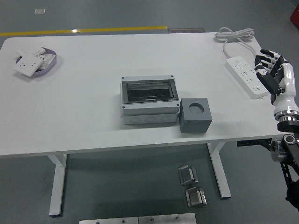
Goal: Pick up the cylinder from the cube,place it in the box,flap close box
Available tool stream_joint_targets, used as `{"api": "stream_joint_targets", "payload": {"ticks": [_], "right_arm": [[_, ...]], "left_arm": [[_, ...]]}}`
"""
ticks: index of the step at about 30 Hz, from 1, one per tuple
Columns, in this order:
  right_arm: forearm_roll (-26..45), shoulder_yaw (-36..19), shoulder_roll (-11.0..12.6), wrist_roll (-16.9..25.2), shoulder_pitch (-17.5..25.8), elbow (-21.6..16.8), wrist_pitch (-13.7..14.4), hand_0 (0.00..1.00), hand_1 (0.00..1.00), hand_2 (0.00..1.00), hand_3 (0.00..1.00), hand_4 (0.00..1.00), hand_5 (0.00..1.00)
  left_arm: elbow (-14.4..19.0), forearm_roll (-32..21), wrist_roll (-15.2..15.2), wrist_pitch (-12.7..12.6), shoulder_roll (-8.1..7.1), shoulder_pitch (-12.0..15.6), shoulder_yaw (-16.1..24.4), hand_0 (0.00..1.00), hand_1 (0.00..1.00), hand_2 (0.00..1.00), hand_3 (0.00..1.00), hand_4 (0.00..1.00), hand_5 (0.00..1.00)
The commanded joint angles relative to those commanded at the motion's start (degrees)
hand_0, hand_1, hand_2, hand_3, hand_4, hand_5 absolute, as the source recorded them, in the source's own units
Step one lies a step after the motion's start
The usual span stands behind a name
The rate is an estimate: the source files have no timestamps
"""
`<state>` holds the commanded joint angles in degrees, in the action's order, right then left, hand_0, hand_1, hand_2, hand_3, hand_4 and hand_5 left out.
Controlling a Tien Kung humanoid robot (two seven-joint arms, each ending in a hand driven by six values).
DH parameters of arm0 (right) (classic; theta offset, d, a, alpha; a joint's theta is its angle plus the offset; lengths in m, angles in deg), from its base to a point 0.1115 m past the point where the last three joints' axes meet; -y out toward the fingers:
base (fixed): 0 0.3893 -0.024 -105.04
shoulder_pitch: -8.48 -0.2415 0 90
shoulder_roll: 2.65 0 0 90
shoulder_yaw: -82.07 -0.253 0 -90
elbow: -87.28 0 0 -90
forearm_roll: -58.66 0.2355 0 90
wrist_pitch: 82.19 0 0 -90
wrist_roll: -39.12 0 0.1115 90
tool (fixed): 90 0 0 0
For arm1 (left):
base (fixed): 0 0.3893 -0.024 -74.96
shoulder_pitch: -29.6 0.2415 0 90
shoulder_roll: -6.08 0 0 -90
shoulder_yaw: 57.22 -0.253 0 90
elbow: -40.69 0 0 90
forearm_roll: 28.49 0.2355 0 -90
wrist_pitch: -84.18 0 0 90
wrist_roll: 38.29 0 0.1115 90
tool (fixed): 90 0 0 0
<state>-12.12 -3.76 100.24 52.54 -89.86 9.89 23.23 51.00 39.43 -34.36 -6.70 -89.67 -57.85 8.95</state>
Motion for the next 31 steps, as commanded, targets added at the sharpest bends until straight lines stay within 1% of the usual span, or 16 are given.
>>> {"api": "stream_joint_targets", "payload": {"ticks": [12,20,31], "right_arm": [[-0.3,-0.1,-0.2,0.0,0.0,0.2,0.1,0.598,0.642,0.658,0.674,0.634,0.286],[0.0,0.0,0.3,0.2,0.2,0.7,0.2,0.597,0.642,0.658,0.674,0.628,0.282],[-0.5,-0.4,0.4,-0.2,0.2,0.7,0.4,0.595,0.641,0.657,0.676,0.624,0.282]], "left_arm": [[0.0,0.0,0.2,0.0,-0.08,0.1,0.3,0.598,0.621,0.603,0.61,0.674,0.298],[0.0,0.0,0.1,0.0,0.01,0.1,0.2,0.599,0.621,0.602,0.609,0.671,0.3],[0.0,0.1,0.3,-0.2,0.16,0.4,0.4,0.599,0.623,0.602,0.61,0.67,0.299]]}}
